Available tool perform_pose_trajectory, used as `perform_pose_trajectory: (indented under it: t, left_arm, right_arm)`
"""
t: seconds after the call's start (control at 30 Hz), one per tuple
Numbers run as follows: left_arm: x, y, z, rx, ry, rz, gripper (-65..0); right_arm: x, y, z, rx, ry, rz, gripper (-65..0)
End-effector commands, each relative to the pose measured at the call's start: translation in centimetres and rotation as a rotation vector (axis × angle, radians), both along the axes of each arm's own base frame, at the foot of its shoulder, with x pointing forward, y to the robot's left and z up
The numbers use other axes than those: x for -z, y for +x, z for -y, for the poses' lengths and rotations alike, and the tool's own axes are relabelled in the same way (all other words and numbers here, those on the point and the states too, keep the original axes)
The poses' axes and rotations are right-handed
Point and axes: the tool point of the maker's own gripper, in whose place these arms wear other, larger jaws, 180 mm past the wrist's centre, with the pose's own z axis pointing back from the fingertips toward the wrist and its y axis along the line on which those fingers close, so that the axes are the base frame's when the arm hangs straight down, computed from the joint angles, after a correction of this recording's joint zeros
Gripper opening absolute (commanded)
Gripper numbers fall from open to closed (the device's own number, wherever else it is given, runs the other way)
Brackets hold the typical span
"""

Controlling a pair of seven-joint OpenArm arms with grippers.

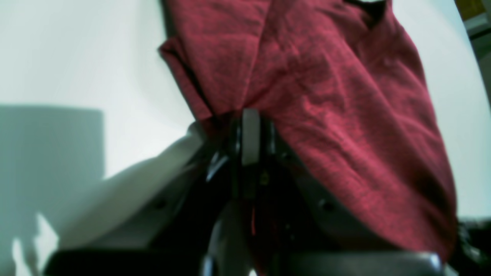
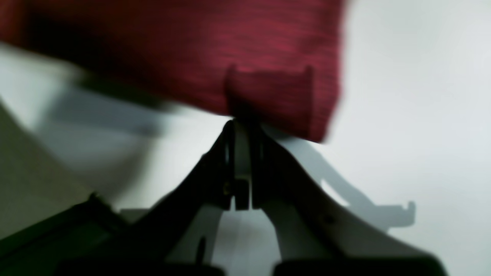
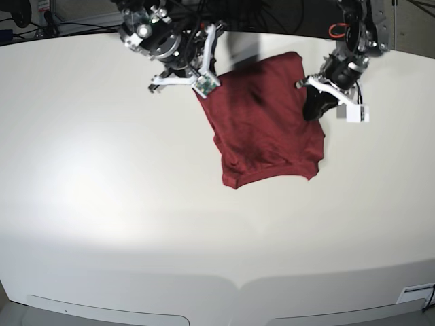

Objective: Fold the T-shirt properly

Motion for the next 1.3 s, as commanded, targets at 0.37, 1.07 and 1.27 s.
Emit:
perform_pose_trajectory:
  t: [0.37, 1.07, 1.27]
  left_arm:
    - [-1.4, 3.3, -2.5, 0.036, 0.114, 0.061, -65.0]
    - [-8.8, -10.7, -8.9, -0.047, 0.281, 0.054, -65.0]
    - [-7.5, -17.9, -11.6, -0.067, 0.342, -0.132, -65.0]
  right_arm:
    - [-0.8, 0.2, -0.7, -0.011, 0.03, 0.025, -65.0]
    - [-8.3, -1.3, 9.1, 0.341, 0.094, 0.111, -65.0]
    - [-6.5, -8.5, 9.7, 0.366, 0.055, -0.102, -65.0]
